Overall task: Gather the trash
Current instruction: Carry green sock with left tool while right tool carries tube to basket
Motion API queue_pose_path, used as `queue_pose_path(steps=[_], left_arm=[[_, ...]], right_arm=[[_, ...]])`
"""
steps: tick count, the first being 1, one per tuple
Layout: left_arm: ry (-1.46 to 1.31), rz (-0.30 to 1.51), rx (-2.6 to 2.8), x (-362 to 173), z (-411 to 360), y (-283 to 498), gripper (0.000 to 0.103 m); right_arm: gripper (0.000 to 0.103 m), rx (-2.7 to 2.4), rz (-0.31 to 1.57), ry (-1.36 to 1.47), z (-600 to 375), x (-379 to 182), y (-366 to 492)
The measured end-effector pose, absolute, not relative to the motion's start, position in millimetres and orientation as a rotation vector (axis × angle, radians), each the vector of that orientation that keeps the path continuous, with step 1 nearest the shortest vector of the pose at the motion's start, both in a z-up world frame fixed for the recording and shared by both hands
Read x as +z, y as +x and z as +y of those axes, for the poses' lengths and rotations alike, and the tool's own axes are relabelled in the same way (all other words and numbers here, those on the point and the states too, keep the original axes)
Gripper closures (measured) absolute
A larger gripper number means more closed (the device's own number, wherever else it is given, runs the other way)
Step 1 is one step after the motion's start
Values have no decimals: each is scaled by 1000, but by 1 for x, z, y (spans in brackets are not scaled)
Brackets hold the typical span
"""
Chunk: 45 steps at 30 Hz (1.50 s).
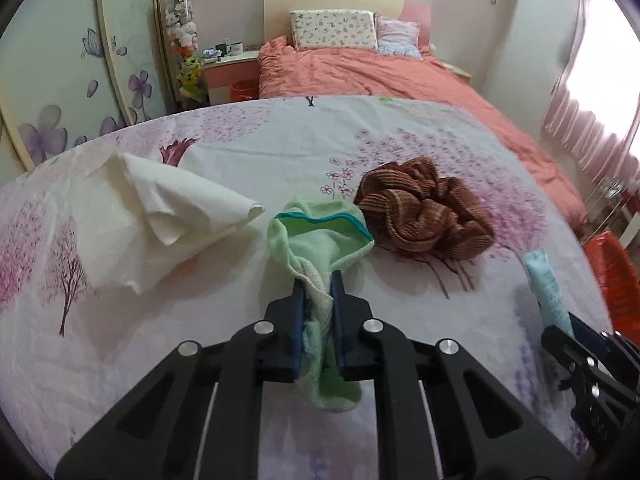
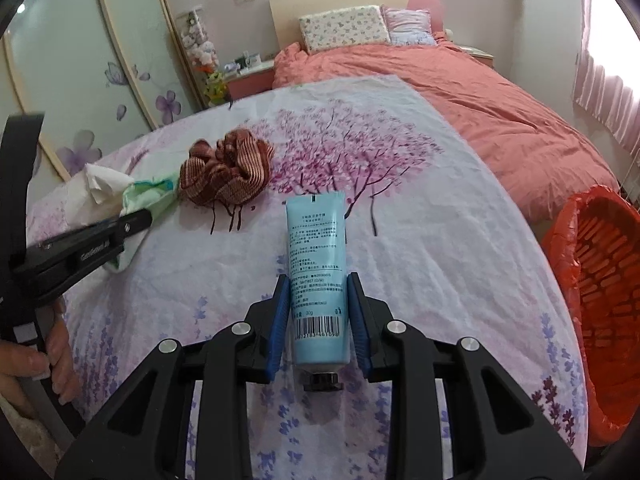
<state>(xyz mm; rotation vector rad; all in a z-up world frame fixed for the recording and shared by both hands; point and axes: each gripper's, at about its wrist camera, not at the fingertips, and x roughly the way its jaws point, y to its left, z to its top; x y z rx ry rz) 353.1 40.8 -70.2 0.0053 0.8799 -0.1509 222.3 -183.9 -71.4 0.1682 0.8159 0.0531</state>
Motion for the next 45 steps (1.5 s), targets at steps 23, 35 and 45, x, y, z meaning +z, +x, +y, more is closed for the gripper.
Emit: queue_pose_path(steps=[23,35,45], left_arm=[[3,706,-277,29,-10,234,90],[22,712,-468,34,-102,197,90],[32,742,-655,20,-193,187,90]], right_arm=[[74,-27,595,186,-231,14,118],[74,-185,577,266,-307,7,87],[74,-276,579,348,-372,-11,79]])
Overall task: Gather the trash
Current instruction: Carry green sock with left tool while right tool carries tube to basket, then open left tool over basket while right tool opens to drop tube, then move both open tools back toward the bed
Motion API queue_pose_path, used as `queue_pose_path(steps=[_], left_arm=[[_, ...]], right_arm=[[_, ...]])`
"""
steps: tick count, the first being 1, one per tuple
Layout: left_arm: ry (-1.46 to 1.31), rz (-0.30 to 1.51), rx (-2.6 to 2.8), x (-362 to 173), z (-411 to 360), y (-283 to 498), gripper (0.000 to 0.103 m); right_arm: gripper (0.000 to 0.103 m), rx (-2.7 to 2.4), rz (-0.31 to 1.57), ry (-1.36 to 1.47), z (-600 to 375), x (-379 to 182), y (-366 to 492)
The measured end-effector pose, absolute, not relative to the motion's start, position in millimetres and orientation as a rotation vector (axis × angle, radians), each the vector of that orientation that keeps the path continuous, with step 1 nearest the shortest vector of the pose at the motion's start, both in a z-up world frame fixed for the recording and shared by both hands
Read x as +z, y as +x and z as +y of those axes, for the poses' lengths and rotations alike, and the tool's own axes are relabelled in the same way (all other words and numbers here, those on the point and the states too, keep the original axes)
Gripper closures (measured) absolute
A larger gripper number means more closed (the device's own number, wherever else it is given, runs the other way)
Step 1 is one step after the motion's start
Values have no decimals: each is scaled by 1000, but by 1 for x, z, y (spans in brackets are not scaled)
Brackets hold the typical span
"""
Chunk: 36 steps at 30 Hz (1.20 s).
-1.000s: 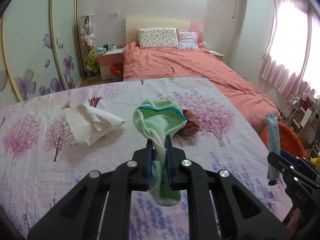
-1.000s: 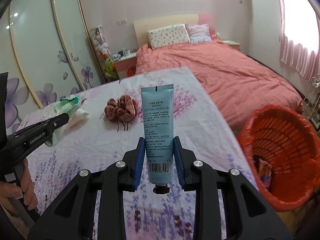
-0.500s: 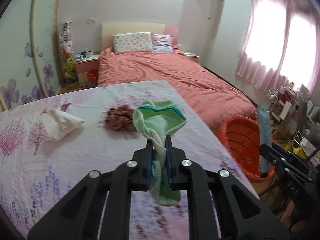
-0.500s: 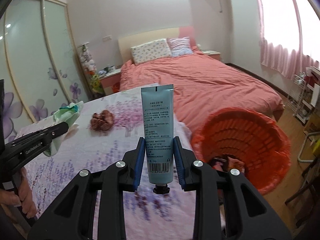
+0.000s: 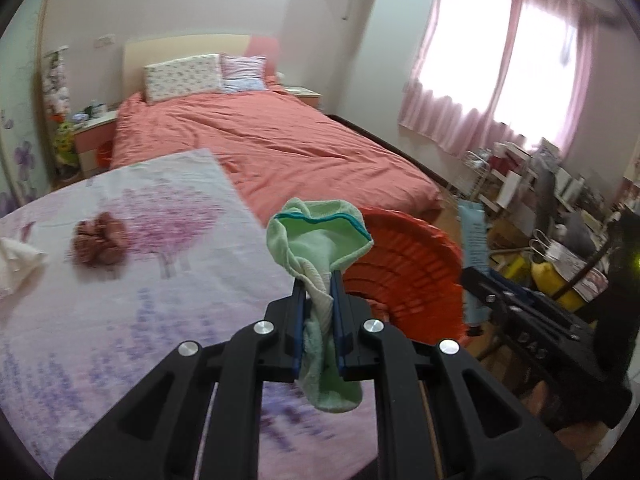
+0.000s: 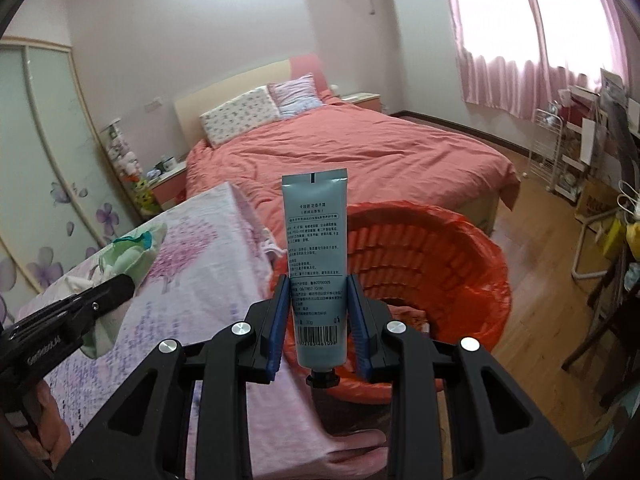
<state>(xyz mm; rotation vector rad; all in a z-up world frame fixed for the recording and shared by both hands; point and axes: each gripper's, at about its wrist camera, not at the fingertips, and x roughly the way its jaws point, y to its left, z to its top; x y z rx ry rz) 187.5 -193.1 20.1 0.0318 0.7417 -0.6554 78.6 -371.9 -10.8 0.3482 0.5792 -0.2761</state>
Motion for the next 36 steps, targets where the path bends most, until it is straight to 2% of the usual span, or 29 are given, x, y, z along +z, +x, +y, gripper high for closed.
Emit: queue_pose_path(steps=[11,14,18,19,21,28,36], left_arm=[[56,821,-777,-14,-280,202,89],[74,849,-780,-27,-295,210,84],[80,896,-749,-45,-304,225,59],[78,902,-744,-48,-303,227,57],[77,910,-735,-52,-301,230,55],[121,868,-655,-49,-271,232,41],[177,773,-481,-33,-185,234,27]], right_arm=[[74,-300,577,450,-427,-28,88],[74,-302,580,482,-439,-35,93],[71,-301,599,507,-448,-43,98],[68,-306,604,507,-449,-46,98],[53,-313,603,502,-449,-47,97],[47,-328,631,454,-436,-45,97],[39,-291,640,355,-398,-31,107]])
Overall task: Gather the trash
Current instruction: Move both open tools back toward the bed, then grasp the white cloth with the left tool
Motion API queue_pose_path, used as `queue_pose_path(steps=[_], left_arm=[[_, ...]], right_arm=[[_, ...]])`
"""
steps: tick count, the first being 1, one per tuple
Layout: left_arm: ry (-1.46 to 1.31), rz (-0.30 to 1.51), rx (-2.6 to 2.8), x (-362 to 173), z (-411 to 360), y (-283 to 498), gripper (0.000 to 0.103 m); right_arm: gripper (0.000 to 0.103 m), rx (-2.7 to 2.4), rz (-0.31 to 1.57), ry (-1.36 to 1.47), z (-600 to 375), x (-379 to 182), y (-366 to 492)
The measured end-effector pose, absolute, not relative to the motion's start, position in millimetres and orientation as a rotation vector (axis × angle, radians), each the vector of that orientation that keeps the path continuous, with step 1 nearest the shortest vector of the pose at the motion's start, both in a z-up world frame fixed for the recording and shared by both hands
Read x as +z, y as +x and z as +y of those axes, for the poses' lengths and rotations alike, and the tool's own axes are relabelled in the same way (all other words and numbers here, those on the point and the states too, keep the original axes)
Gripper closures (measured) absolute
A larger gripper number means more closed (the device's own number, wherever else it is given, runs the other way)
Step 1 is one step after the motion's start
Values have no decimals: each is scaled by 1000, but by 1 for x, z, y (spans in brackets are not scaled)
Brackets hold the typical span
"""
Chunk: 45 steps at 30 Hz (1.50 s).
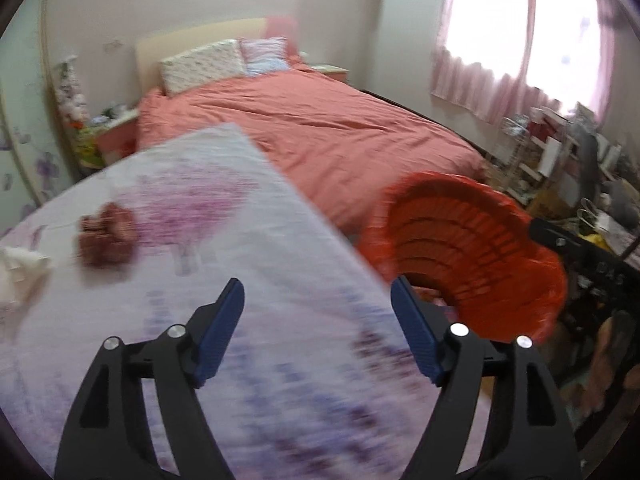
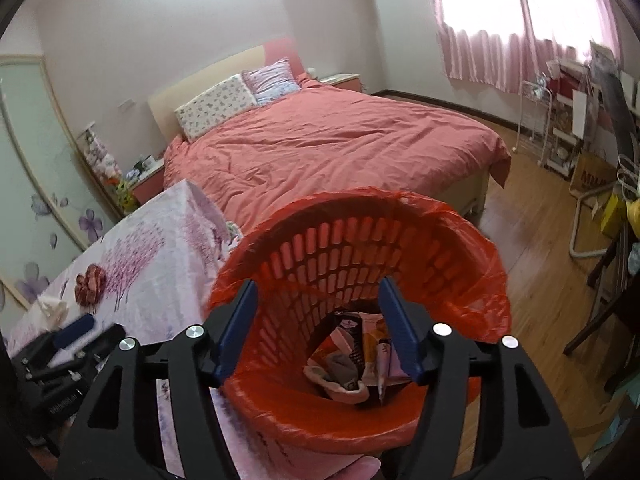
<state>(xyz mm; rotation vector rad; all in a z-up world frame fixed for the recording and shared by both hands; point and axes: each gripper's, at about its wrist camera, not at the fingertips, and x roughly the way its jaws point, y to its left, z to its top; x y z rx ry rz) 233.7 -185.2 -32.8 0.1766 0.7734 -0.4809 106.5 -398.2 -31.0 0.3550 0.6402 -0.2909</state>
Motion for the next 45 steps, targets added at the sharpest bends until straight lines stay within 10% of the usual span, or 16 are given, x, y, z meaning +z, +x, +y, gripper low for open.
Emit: queue_pose_path(steps=[12,35,41,45], left_arm=[[105,748,-138,-27,-15,267,17],[-124,769,128,-48,146,356,17],[-119,803,92,-57,148,380,26],[-138,790,38,-56,150,389,49]], right_arm=[[16,-153,639,187,-297,-17,134],[14,31,703,112,-165,-47,218],[14,61,730,127,-149,-53,236],[14,76,738,117,-141,-56,240]])
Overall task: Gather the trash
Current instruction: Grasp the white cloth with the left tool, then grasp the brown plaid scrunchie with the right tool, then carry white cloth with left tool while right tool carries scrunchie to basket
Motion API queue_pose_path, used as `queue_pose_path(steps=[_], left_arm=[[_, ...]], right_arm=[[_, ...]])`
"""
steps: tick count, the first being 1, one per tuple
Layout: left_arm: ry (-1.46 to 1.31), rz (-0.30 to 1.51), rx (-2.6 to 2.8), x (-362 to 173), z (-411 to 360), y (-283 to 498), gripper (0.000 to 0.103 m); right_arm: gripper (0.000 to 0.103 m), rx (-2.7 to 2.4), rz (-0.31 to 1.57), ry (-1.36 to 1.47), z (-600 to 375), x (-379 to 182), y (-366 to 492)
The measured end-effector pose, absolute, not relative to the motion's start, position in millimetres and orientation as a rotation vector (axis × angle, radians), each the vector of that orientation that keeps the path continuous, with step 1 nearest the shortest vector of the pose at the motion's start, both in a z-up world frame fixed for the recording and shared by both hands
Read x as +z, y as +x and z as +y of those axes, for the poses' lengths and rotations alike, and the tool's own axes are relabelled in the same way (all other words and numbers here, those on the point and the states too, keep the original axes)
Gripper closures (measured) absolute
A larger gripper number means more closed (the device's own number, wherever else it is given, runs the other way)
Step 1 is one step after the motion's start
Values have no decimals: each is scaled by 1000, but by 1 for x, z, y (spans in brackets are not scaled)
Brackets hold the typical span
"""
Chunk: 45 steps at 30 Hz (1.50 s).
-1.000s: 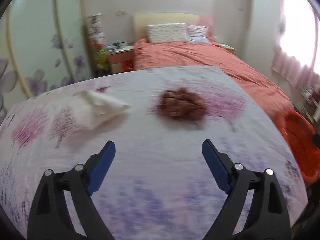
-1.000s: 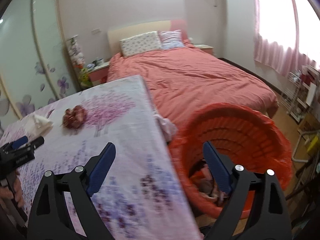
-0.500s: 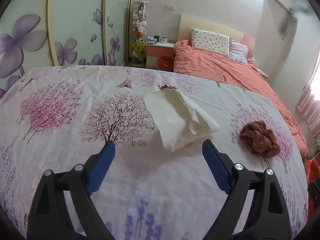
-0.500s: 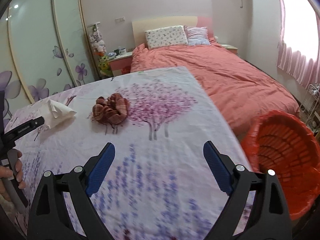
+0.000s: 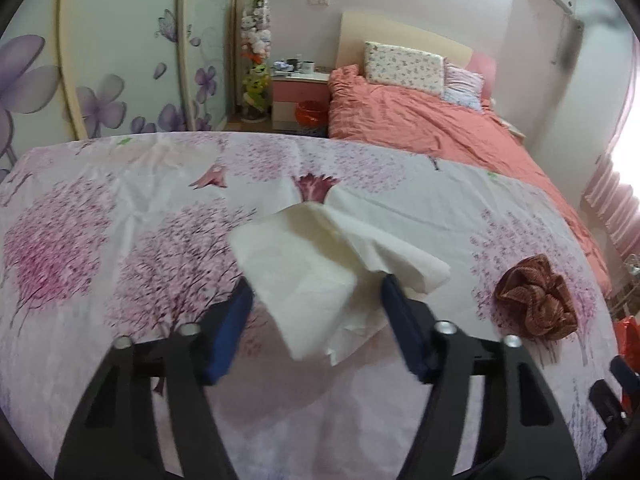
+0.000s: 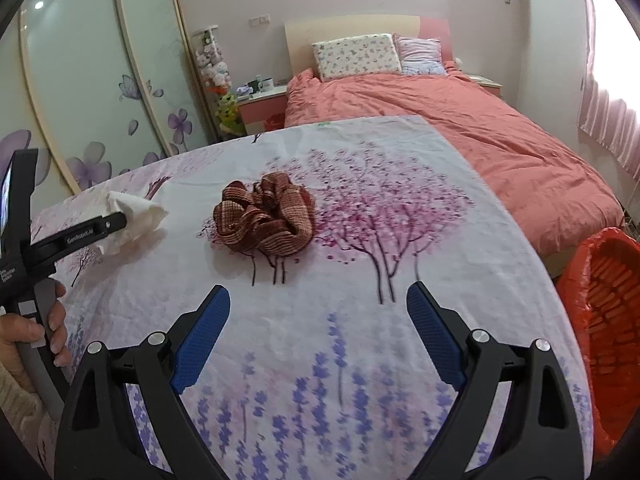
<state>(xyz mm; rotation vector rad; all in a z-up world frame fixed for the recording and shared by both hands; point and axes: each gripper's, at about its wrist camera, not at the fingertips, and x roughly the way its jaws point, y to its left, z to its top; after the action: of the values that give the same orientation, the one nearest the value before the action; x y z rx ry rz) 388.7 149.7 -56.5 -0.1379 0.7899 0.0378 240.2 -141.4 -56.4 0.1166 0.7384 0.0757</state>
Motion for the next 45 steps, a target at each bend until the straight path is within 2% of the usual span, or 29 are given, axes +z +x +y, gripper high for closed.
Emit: queue_pose_path(steps=[1,4,6,16,25,28,30,31,33,35,38,45], left_arm=[[-141,784,15,-56,149,390,58],[-124,770,3,-54,147,392,71],[-113,755,4,-51,148,391,77],[-122,706,72,-31,167,366,79],[-117,697,94,-25,178,349,79],[-111,697,93,-26,175,347,79],[-114,698,90,-26,174,345,79],[-114,698,87,-25,173,344,79],[-110,696,83,-23,169,341,79],[-103,690,79,-21,165,337,79],[-103,681,70,-14,158,330,79],[-103,653,44,4,143,309,79]], right_arm=[[14,77,739,114,-140,-57,241],[14,79,741,110,-139,-58,244],[14,80,737,113,-138,-57,248],[13,99,732,94,-109,-50,298],[14,85,837,45,-89,-68,328],[33,95,848,61,-92,-70,327],[50,96,846,68,-96,-68,323],[53,101,845,75,-98,-67,320],[69,103,844,83,-101,-64,317],[77,100,838,102,-107,-59,309],[83,95,822,116,-114,-52,297],[87,72,768,142,-132,-31,268]])
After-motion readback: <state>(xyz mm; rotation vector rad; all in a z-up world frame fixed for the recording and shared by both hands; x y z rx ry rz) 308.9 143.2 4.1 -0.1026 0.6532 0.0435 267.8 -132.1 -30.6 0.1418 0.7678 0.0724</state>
